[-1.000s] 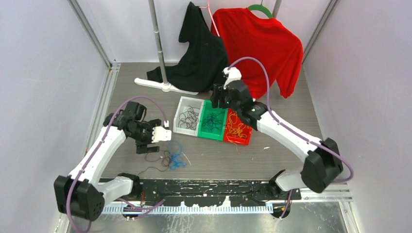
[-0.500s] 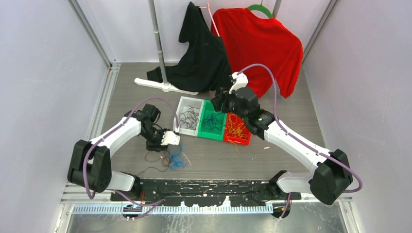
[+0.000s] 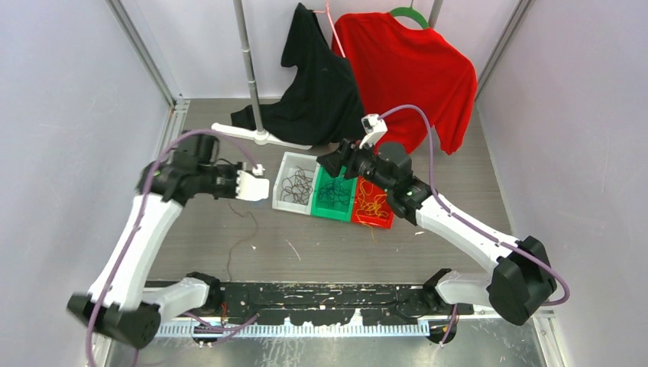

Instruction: Untangle the cables

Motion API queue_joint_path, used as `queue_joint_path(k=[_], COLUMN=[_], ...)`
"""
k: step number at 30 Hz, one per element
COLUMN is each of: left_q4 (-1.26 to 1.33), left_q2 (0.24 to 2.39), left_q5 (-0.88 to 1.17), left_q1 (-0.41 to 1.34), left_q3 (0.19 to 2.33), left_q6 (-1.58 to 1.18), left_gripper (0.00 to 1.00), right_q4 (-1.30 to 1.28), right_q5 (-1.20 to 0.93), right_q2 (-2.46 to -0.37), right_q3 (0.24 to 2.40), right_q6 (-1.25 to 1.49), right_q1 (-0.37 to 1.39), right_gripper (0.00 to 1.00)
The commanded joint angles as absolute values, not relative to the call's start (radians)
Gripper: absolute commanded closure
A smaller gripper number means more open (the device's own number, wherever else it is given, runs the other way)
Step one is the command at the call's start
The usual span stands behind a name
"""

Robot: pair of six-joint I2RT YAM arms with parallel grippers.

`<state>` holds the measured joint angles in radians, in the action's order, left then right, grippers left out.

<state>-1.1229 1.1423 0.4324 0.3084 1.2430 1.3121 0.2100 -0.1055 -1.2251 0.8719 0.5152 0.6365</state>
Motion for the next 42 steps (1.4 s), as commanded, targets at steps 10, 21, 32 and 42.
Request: queue_joint_path(k=[10, 21, 32, 42], left_q4=[-1.238, -1.206, -1.172, -1.170], left_q2=[0.894, 0.849, 0.838, 0.833], left_q5=[0.611, 0.668, 0.678, 0.684], left_q1=[0.311, 0.312, 0.311, 0.312], left_q3=[1.472, 1.504, 1.525, 1.541], left_q6=[1.168, 1.100, 1.088, 1.084], left_gripper=[1.00, 1.00, 1.00, 1.00], right_q4=[0.748, 1.115, 1.025, 1.048], right_q5=[-0.291, -0.444, -0.423, -0.216], right_q2=[-1.332, -1.474, -1.486, -1.575], right_q3=[0.788, 0.767, 0.778, 0.804], right_q6=[0.637, 0.792, 0.749, 0.799], right_q1=[0.864, 0.957, 0.981, 1.011], right_gripper=[0.23, 0.23, 0.23, 0.25])
